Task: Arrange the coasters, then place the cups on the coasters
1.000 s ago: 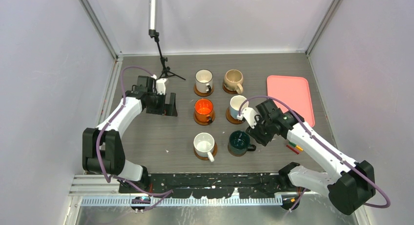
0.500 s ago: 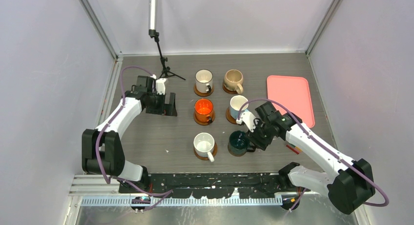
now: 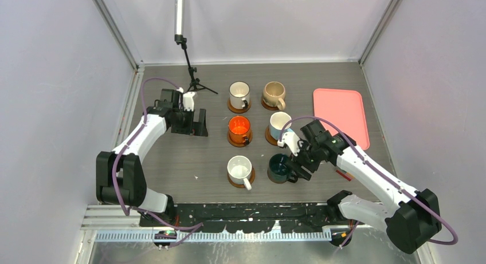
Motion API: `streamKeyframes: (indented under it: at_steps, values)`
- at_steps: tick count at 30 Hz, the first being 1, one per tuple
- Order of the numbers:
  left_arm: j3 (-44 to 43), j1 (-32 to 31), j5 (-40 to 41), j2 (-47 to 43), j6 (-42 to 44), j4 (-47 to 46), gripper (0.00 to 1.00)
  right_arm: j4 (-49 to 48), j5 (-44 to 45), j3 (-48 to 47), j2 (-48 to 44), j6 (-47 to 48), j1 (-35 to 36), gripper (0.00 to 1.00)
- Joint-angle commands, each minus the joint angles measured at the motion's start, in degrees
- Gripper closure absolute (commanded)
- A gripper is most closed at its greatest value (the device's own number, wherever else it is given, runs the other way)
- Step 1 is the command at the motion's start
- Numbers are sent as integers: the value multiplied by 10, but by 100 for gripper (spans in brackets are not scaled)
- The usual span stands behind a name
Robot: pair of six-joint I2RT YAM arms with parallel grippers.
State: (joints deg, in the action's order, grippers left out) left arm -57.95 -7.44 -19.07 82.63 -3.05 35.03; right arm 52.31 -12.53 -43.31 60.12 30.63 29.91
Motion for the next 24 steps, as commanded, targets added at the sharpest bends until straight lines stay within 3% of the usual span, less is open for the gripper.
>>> streamKeyframes:
  at_steps: [1, 5, 12, 15, 20, 24]
  values:
    - [-18, -2, -2, -7, -6, 0, 0, -5, -25, -2, -7, -12, 7, 26]
    - [-21, -2, -2, -4, -4, 0, 0, -13, -28, -1, -7, -19, 13, 19]
    - [-24, -2, -3, 1, -3, 0, 0, 4, -4, -18, -12, -27, 12, 18]
    - [-27, -2, -4, 4, -1, 0, 0, 37, -4, -34, -27, 12, -23, 18]
    - [-37, -2, -8, 14, 5, 2, 0, 73, -38, -94, 2, 84, -140, 31]
    - [-47, -2, -12, 26, 4, -1, 0, 46, -37, -146, 83, 81, -181, 42]
